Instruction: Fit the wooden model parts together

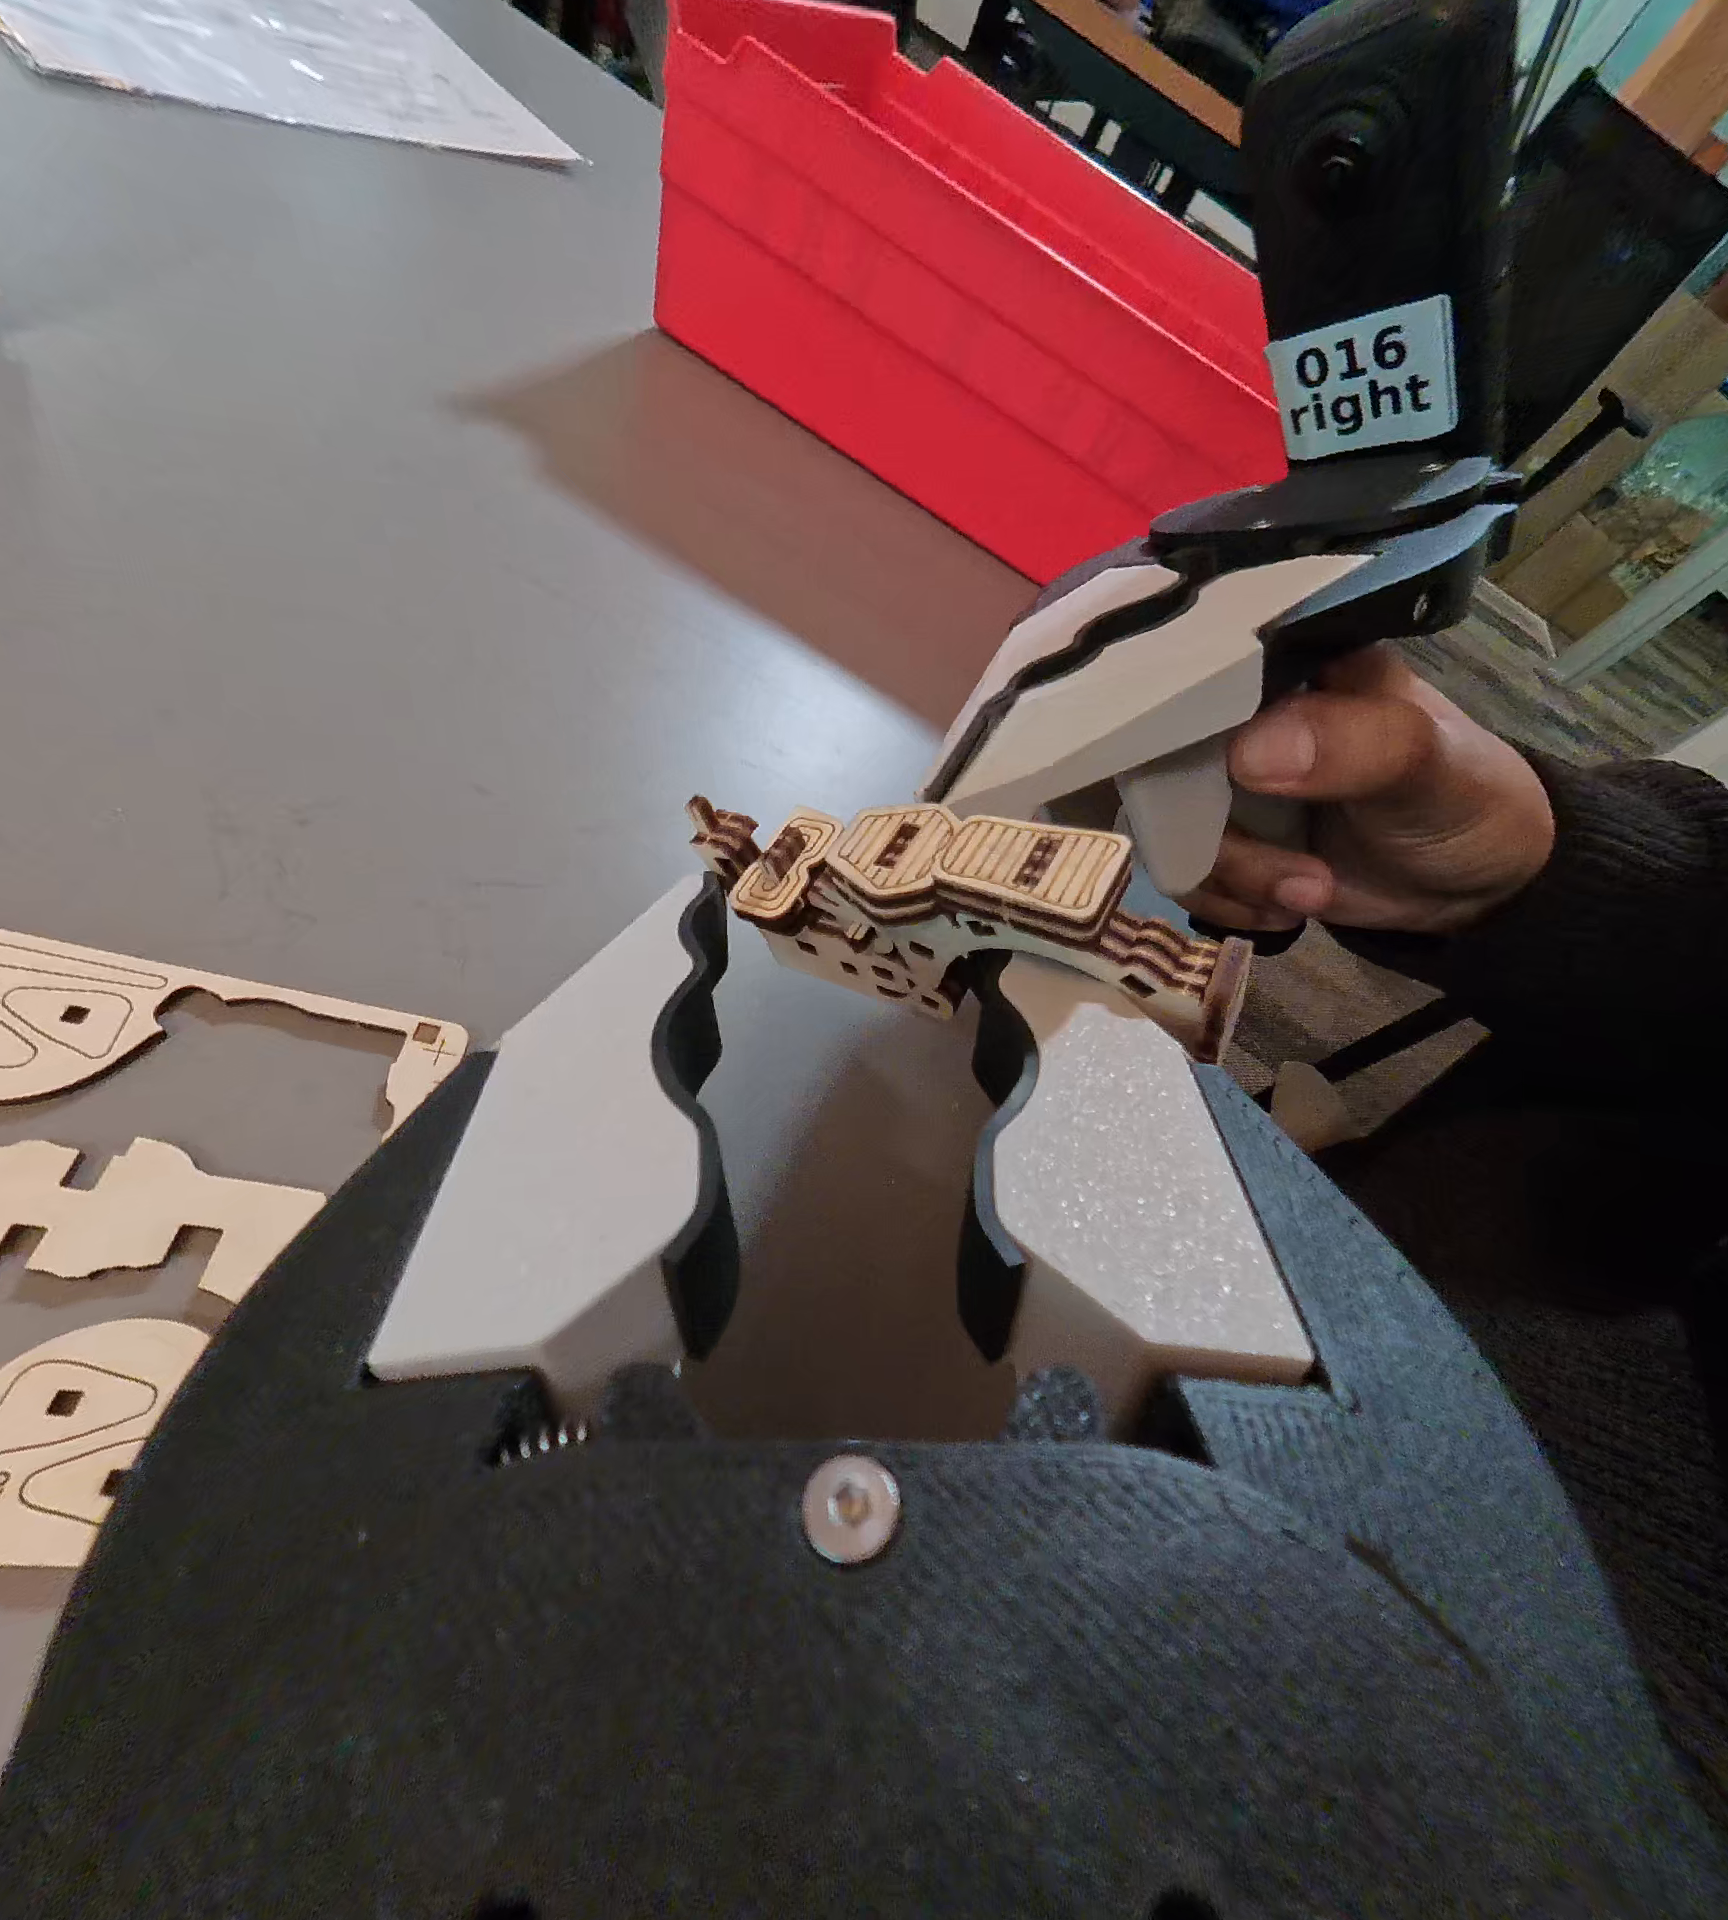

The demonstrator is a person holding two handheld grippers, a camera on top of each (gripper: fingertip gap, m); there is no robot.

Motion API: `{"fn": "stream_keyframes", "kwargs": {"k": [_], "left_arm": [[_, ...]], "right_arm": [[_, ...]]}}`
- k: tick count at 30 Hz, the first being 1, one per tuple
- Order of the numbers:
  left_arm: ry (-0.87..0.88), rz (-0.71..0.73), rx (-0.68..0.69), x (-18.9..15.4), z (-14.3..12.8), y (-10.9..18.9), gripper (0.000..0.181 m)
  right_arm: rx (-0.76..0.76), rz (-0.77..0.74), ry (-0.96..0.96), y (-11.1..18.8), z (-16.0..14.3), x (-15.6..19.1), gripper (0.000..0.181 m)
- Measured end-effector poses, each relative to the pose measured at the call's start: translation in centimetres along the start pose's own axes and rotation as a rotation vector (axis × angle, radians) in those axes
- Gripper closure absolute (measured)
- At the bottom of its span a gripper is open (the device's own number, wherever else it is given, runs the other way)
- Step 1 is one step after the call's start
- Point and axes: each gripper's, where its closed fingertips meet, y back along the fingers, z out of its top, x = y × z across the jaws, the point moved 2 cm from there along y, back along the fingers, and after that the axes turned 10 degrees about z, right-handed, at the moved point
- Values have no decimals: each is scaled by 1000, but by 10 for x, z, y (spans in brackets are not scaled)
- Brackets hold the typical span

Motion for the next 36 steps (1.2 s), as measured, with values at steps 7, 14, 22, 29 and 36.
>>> {"fn": "stream_keyframes", "kwargs": {"k": [7, 14, 22, 29, 36], "left_arm": [[55, -52, -41, -3, 7, 6, 137], [477, -378, -174, -6, 30, 25, 137], [587, -588, -225, -25, 37, 32, 137], [662, -680, -251, -30, 42, 36, 137], [665, -737, -242, -36, 43, 40, 136]], "right_arm": [[-33, 9, 38, 0, 8, 3, 181], [-65, -68, 288, -1, 23, 22, 181], [-165, -148, 534, 2, 42, 50, 181], [-314, -130, 497, 10, 56, 59, 181], [-205, -121, 546, -3, 46, 61, 181]]}}
